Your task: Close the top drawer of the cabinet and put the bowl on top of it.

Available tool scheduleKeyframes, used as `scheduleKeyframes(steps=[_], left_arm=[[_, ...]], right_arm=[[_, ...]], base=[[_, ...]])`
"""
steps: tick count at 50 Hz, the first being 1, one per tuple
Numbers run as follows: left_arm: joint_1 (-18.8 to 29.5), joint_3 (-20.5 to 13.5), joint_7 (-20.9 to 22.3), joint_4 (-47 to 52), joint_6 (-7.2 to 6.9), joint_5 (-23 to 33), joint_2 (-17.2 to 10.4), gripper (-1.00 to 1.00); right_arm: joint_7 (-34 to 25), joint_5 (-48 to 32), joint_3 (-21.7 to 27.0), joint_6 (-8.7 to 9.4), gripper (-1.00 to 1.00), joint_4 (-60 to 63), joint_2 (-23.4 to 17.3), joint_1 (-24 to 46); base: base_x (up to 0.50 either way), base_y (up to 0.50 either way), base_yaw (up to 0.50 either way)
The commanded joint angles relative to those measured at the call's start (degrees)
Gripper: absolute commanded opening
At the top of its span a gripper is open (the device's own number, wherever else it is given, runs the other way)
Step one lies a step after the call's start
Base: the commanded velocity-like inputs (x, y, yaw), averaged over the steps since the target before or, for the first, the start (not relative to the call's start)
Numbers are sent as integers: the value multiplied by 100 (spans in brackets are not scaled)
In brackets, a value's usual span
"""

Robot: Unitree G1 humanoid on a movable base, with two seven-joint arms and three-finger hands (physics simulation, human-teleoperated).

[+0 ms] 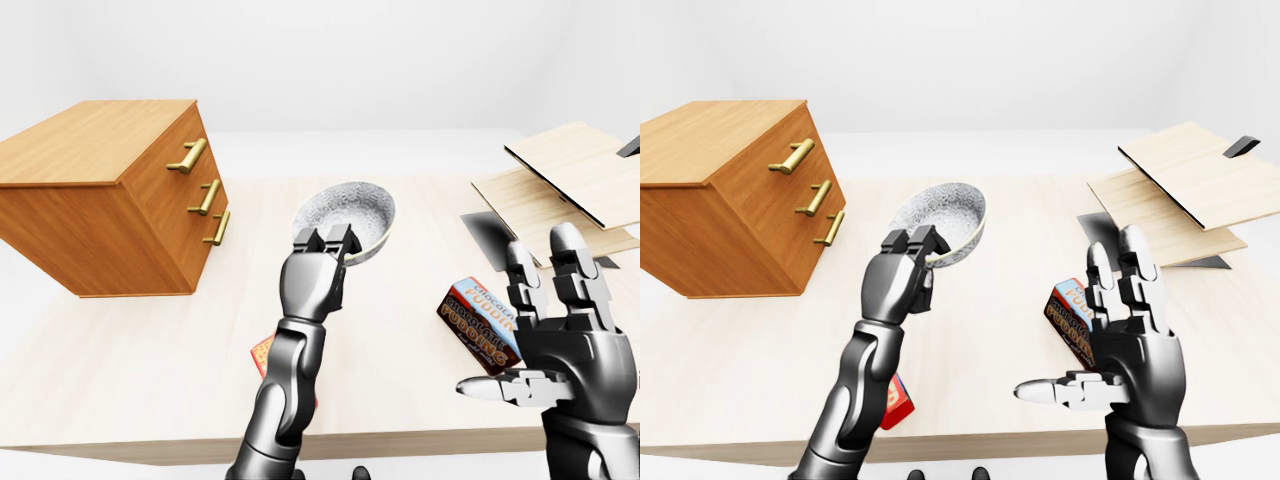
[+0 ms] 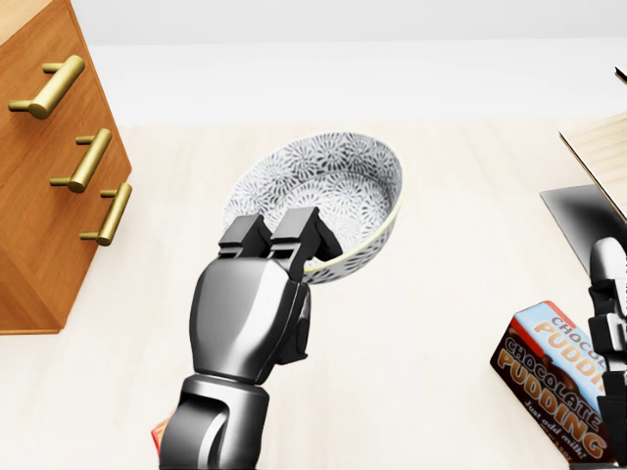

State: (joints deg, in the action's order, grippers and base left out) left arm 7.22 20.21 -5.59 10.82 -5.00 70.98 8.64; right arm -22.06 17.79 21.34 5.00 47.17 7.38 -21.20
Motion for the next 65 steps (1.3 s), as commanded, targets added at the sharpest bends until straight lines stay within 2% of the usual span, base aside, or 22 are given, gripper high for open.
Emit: scheduleKeyframes(steps=[1, 9, 13, 14, 25, 28, 35, 39, 46, 65], left_arm=[[467, -410, 480, 395, 0, 414, -12, -100], [863, -726, 814, 512, 0, 356, -91, -100], [870, -729, 818, 513, 0, 354, -95, -100], [1164, -941, 1070, 629, 0, 331, -156, -100], [1791, -1352, 1672, 1046, 0, 190, -404, -100], [2070, -1574, 1887, 1075, 0, 77, -586, -100], [2437, -1859, 2149, 1214, 0, -107, -940, -100], [2872, -2171, 2326, 1109, 0, -305, -1307, -100], [3230, -2409, 2163, 741, 0, -695, -1795, -100], [3519, -2900, 1588, 101, 0, -1439, -2721, -100]], right_arm=[[32, -31, -60, 0, 100, -29, -26, -10], [46, -70, -111, 0, 100, -47, -30, -7], [50, -68, -113, 0, 100, -47, -34, -9], [50, -63, -115, 0, 100, -43, -36, -12], [56, -64, -128, 0, 100, -51, -45, -12], [47, -60, -130, 0, 100, -46, -39, -25], [70, -88, -170, 0, 100, -77, -48, -10], [79, -113, -213, 0, 100, -98, -56, -19], [144, -188, -317, 0, 100, -192, -94, 6], [230, -265, -445, 0, 100, -272, -136, 10]], base=[[0, 0, 0], [0, 0, 0], [0, 0, 0], [0, 0, 0], [0, 0, 0], [0, 0, 0], [0, 0, 0], [0, 0, 0], [0, 0, 0], [0, 0, 0]])
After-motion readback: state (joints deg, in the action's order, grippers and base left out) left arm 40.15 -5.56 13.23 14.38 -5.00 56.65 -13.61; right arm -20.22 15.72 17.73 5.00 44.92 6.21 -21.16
